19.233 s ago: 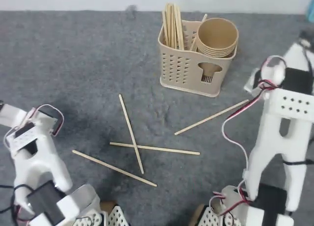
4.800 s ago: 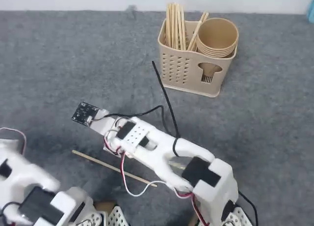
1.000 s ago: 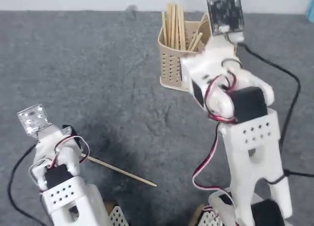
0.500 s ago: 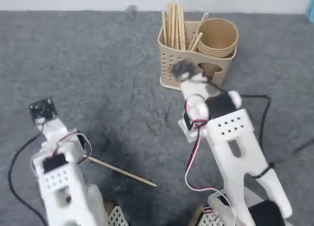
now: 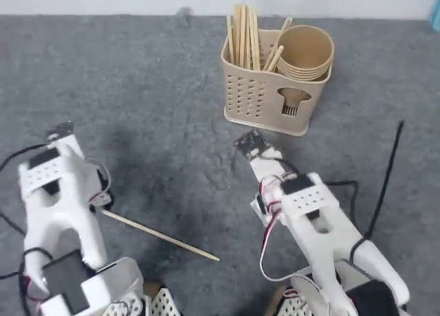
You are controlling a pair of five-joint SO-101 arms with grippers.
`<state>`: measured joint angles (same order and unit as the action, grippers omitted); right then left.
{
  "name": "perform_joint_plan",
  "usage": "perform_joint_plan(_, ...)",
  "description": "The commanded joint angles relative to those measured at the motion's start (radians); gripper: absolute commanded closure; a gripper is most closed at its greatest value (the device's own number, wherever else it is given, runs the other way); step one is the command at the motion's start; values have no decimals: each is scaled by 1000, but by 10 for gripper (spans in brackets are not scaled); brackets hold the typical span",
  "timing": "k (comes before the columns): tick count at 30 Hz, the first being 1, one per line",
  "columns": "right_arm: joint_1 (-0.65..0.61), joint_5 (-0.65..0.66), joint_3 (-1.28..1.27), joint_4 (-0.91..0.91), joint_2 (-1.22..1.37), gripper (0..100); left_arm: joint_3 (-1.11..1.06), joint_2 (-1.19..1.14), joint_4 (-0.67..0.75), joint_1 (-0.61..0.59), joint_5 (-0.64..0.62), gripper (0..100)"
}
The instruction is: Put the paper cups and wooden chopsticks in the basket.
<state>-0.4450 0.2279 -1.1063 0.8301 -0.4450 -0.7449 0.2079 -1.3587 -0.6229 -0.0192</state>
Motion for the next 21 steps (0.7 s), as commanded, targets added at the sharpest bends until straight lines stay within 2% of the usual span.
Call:
perform_joint_plan(1,-5,14,-34,-102,-38,834,53,58,-91,-41,32,910)
perform_joint_plan(5,-5,15,-35,-102,-38,834,39,51,-87,-60,35,910)
perform_joint_plan(10,-8,15,-37,-101,-38,834,39,-64,-55,-57,35,910)
perform_joint_plan(17,-8,55,-38,-82,-38,834,38,-226,86,-17,31,913)
perform_joint_plan(21,-10,57,-38,-76,-38,834,39,-227,147,-15,-28,913)
